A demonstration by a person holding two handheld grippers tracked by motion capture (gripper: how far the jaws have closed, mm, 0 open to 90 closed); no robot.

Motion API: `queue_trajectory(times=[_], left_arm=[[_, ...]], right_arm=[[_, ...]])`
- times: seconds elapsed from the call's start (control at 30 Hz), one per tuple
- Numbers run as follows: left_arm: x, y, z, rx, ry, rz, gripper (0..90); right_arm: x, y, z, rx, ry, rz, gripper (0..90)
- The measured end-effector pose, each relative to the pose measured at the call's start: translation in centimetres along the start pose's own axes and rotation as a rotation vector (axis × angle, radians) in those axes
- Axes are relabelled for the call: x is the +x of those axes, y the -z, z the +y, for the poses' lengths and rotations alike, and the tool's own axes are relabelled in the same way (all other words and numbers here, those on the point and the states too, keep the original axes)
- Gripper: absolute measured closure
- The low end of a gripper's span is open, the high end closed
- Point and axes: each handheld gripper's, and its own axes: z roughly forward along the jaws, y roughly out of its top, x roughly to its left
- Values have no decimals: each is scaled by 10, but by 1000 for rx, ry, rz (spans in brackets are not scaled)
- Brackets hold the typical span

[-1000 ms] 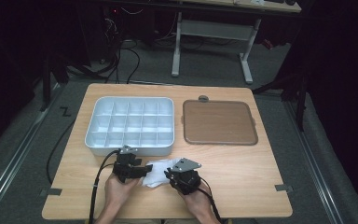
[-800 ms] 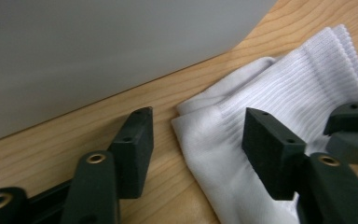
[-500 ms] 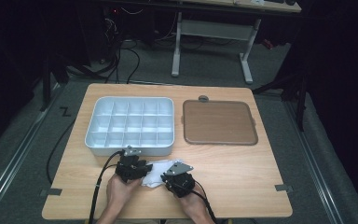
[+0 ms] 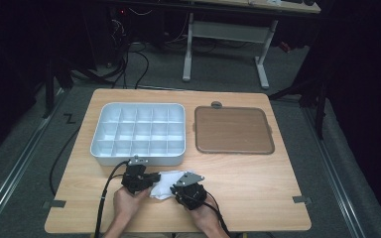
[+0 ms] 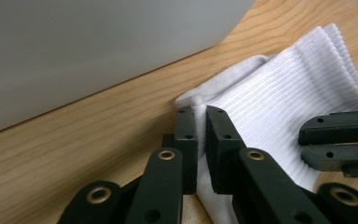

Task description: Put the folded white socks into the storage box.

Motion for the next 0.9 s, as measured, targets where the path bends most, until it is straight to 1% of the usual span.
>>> queue_trajectory(times=[0.07, 0.1, 0.13, 0.23, 0.5, 0.77, 0.87, 0.9], left_arm=[[0, 1, 0, 5, 1, -3, 848], [0, 2, 1, 9, -6, -5, 849], [1, 3, 1, 11, -11, -4, 850], [2, 7, 2, 14, -16, -6, 852], [3, 18, 7, 3, 6, -29, 854], [-2, 29, 13, -7, 35, -83, 856], [-5, 32, 15, -3, 32, -102, 856], [-7, 33, 15, -7, 39, -106, 856]], right_arm=[[1, 1, 1, -4, 2, 8, 797], [1, 2, 1, -5, 7, 6, 797], [1, 3, 2, -16, 2, 5, 798], [-1, 6, 3, -24, -5, -4, 804], [-4, 4, 3, -2, 4, -13, 820], [-1, 0, 3, 17, 19, -2, 830], [-2, -1, 3, 19, 19, 2, 836], [-2, -1, 3, 23, 21, -1, 838]])
